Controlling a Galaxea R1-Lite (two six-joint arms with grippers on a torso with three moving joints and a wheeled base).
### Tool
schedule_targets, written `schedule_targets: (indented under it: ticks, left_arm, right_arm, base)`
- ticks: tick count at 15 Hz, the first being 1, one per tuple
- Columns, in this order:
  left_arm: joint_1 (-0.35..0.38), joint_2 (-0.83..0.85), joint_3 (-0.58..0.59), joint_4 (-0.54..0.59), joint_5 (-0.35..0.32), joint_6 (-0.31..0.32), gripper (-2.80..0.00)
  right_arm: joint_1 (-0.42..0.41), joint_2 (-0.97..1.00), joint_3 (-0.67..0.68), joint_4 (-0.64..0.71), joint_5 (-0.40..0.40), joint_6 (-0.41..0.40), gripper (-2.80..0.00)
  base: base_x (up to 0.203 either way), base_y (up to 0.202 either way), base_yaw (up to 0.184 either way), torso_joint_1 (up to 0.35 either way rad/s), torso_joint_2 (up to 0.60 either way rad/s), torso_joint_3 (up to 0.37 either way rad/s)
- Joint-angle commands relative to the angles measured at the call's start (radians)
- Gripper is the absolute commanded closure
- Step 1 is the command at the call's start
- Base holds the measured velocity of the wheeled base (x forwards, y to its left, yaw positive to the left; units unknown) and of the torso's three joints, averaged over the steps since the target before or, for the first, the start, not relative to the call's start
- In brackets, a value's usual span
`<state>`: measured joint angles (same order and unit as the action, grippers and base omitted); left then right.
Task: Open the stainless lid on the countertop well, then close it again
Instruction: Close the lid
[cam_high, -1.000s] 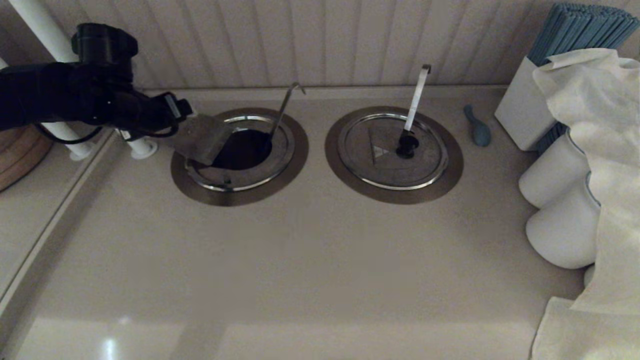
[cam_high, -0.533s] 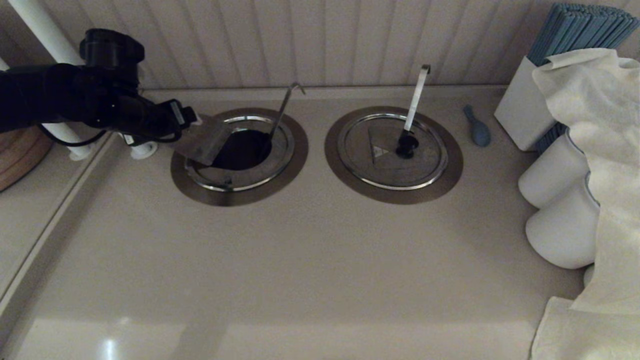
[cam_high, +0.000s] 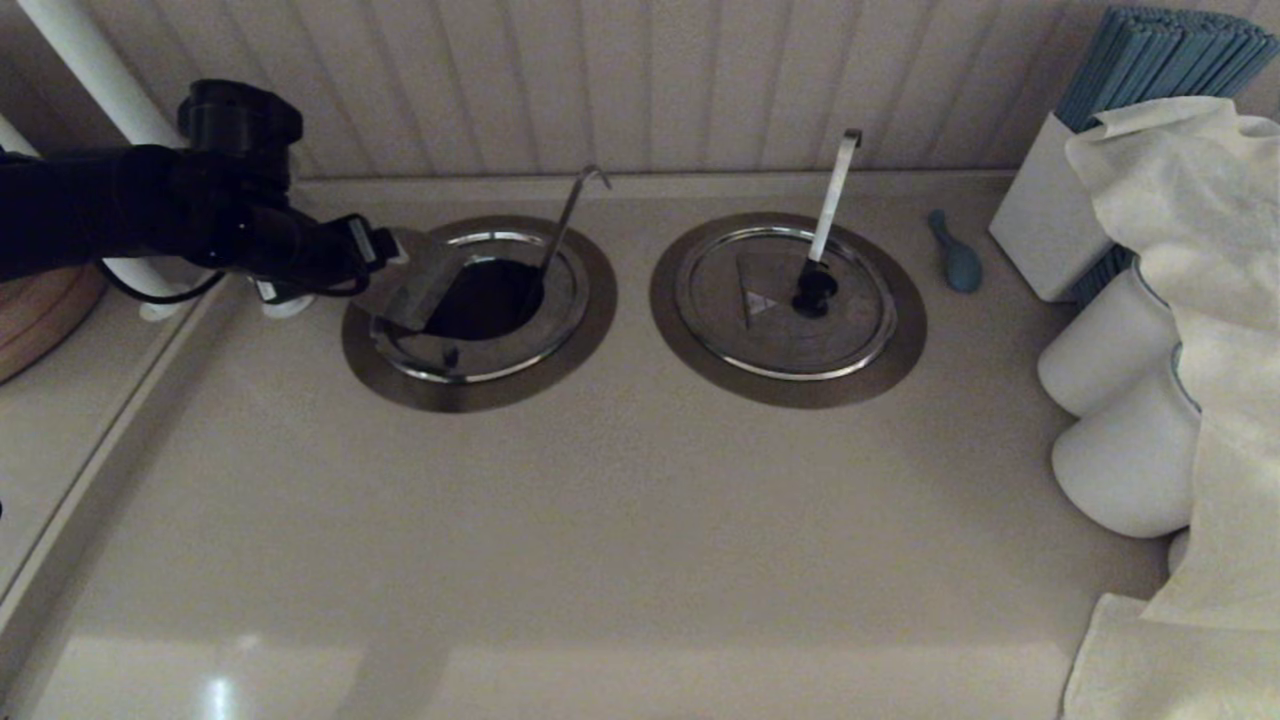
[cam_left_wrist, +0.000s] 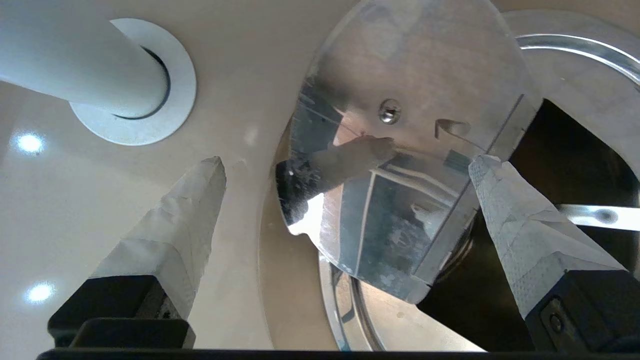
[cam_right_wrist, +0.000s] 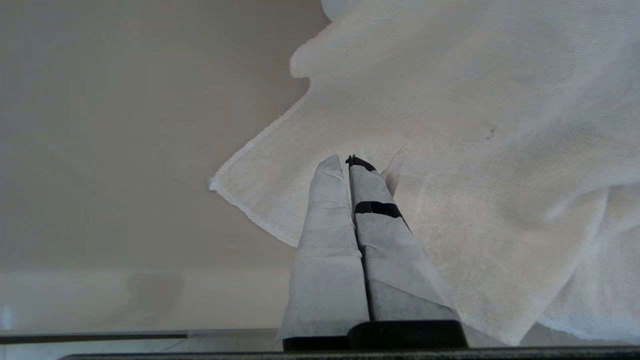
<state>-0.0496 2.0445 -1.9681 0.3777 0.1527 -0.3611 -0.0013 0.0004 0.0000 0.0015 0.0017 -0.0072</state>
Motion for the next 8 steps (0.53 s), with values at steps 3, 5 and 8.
schedule_targets:
  ticks: [3,5,8]
  left_arm:
    - [-0.009,0.003,0.000,0.000,-0.002,-0.004,-2.80]
    - [-0.018,-0.001,0.000,0.000,-0.004,-0.004,-2.80]
    - [-0.033,0.002,0.002,-0.001,-0.004,-0.006,-2.80]
  right_arm:
    - [0.000,0.001,0.000,0.000,0.000,0.000,0.00]
    - [0.000,0.000,0.000,0.000,0.000,0.000,0.00]
    - [0.000,0.001,0.000,0.000,0.000,0.000,0.00]
  base:
    - [0.000,0.000,0.000,0.000,0.00,0.000]
    - [0.000,0.000,0.000,0.000,0.00,0.000]
    - [0.000,0.000,0.000,0.000,0.00,0.000]
